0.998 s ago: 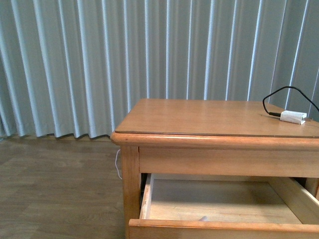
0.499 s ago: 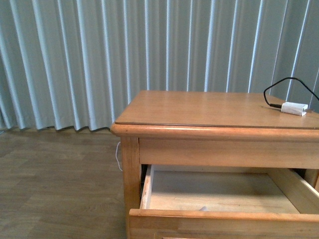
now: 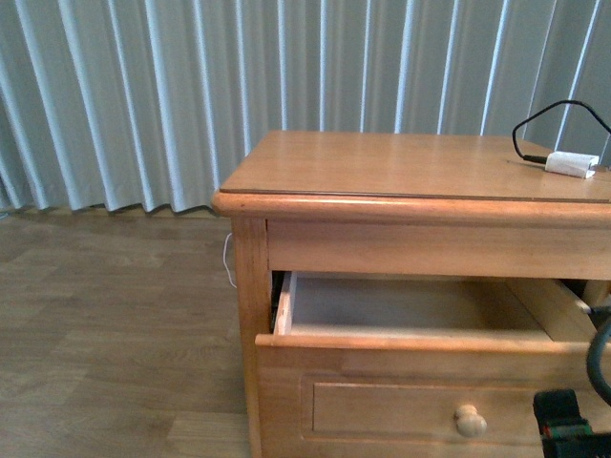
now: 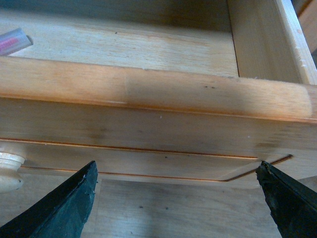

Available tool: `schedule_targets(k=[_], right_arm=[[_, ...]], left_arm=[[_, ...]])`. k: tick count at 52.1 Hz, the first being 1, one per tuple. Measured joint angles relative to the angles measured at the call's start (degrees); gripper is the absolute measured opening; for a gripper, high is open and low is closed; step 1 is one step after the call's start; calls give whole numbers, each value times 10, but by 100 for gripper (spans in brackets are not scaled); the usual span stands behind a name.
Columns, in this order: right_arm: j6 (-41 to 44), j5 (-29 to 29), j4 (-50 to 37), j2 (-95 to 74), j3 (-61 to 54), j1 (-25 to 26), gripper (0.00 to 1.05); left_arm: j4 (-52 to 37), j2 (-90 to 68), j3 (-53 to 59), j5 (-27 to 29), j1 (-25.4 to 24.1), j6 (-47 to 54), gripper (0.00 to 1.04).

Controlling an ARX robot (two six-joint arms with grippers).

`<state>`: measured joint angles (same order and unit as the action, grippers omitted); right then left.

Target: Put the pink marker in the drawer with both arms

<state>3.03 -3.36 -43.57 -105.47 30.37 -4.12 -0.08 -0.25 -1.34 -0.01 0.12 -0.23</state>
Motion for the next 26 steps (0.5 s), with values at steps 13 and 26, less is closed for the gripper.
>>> schedule_targets(k=[13, 26], right_arm=[[-21, -17, -24, -108, 132, -7, 96], [-36, -30, -36, -191, 242, -15, 96]], left_arm=[[0, 0, 0, 0, 0, 0, 98], [0, 0, 0, 0, 0, 0, 98]])
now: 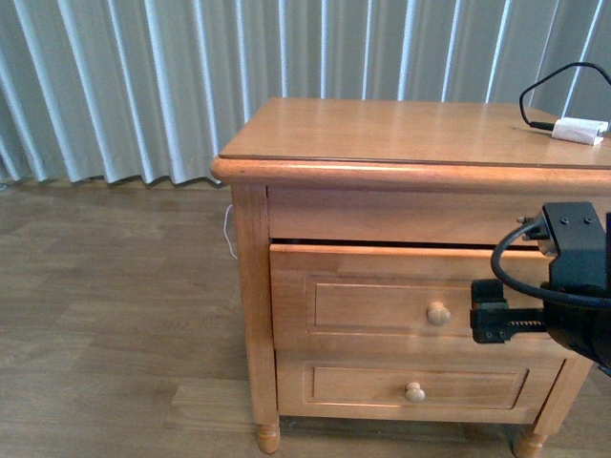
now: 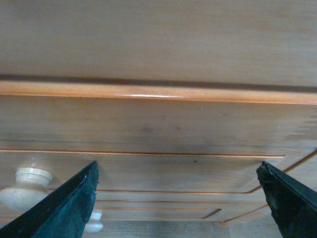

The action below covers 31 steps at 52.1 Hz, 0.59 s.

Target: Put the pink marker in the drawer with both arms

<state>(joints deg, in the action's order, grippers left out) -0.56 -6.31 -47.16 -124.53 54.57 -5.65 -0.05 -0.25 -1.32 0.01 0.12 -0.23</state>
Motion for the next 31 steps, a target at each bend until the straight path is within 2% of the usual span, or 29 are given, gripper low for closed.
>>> schedule_targets(k=[20, 31], right_arm=[[-9, 4, 10, -7, 7, -4, 96], [-8, 17, 43, 130, -81, -4, 96]], left_arm=[[0, 0, 0, 0, 0, 0, 98], [0, 0, 0, 0, 0, 0, 98]])
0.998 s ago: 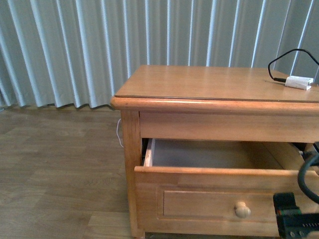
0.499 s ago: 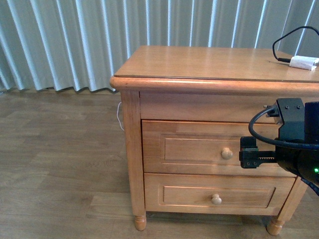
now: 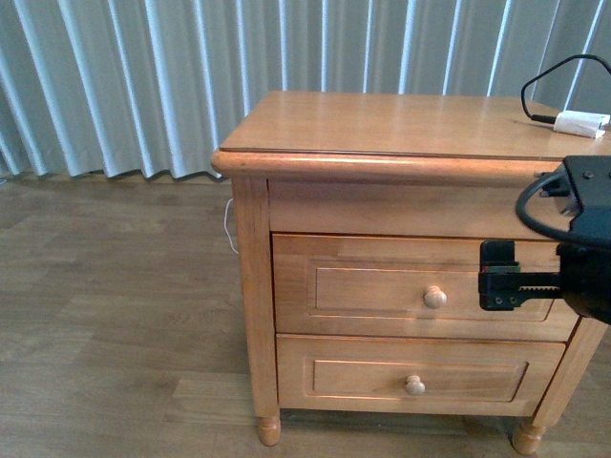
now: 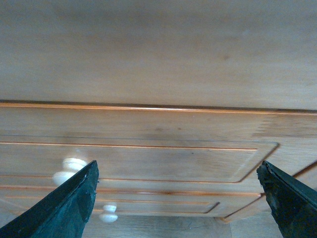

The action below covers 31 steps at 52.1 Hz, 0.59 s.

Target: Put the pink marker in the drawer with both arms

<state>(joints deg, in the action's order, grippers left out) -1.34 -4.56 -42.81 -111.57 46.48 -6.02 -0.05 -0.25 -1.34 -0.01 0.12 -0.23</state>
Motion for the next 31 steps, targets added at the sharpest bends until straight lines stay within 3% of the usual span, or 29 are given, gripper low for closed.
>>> schedule_targets(k=[15, 26, 31], right_arm=[[15, 36, 212, 283, -118, 0, 96], [24, 61, 420, 540, -130, 24, 96], [24, 57, 455, 594, -130, 28, 96]], left_arm=[[0, 0, 0, 0, 0, 0, 98], [0, 0, 0, 0, 0, 0, 98], [0, 0, 0, 0, 0, 0, 98]])
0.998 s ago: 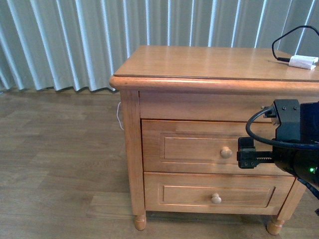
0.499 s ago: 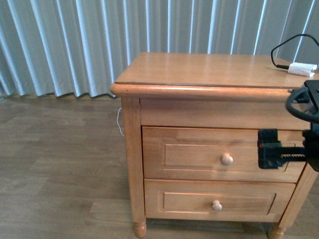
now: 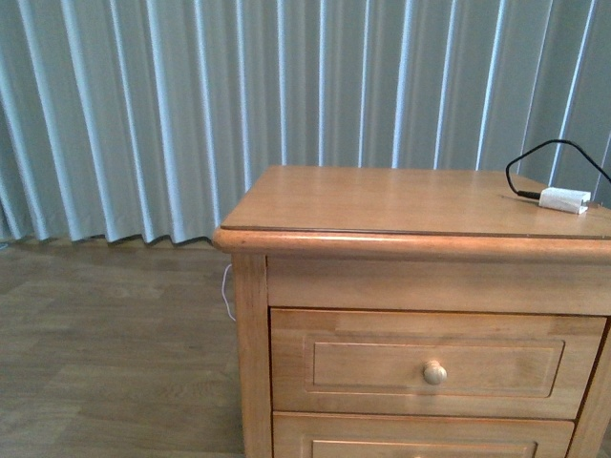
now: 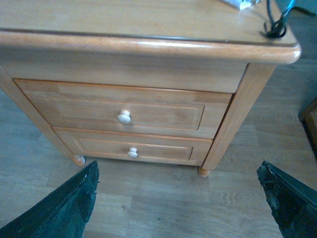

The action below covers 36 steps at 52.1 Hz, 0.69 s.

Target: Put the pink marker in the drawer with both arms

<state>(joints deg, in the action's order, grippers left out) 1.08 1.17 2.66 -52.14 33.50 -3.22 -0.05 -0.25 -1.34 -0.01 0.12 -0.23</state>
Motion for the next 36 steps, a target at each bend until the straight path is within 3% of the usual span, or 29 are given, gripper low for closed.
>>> schedule_targets(k=[9, 13, 16, 27, 31, 36], right_arm=[[-3, -11, -22, 6, -13, -1, 93], [-4, -11, -242, 34, -109, 22, 74], [-5, -16, -302, 58, -149, 32, 60], [-5, -13, -312, 111, -217, 32, 21], [-5, -13, -312, 138, -240, 32, 1], [-5, -13, -303, 166, -259, 32, 1]], left_arm=[[0, 0, 0, 0, 0, 0, 98], [0, 0, 0, 0, 0, 0, 98], [0, 0, 0, 0, 0, 0, 98], [0, 0, 0, 0, 0, 0, 98], [0, 0, 0, 0, 0, 0, 98], [0, 0, 0, 0, 0, 0, 98]])
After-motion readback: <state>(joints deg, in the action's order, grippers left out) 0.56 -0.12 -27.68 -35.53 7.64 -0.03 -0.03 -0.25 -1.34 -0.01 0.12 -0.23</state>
